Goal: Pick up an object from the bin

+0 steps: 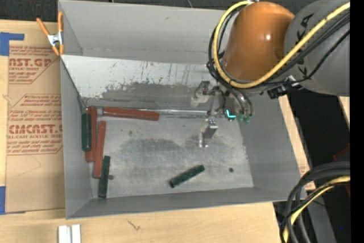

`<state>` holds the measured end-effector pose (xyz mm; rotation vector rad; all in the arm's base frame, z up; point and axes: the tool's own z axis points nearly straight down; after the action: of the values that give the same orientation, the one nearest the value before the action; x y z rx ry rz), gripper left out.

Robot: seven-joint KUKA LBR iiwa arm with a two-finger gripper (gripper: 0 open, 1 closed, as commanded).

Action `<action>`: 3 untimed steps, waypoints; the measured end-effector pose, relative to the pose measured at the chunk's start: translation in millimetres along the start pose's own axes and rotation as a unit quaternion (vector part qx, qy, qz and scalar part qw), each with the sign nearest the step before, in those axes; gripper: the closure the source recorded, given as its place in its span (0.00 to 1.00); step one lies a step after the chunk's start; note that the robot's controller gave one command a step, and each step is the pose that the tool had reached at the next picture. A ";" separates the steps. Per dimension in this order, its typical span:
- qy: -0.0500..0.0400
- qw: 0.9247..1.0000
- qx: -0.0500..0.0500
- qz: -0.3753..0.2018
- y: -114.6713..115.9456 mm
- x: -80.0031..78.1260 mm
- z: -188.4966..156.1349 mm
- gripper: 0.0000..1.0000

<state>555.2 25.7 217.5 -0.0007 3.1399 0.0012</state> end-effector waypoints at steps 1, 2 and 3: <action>-0.003 1.000 0.000 -0.031 -14.4 11.8 34.0 0.00; 0.002 0.998 0.000 -0.057 -15.5 67.5 144.1 1.00; 0.002 0.998 0.000 -0.057 -15.5 67.5 144.1 1.00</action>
Offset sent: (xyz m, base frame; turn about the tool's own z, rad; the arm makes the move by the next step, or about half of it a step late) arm -0.0679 -0.0160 -0.1475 -0.1133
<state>487.9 10.2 73.3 -0.1786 3.1390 0.0020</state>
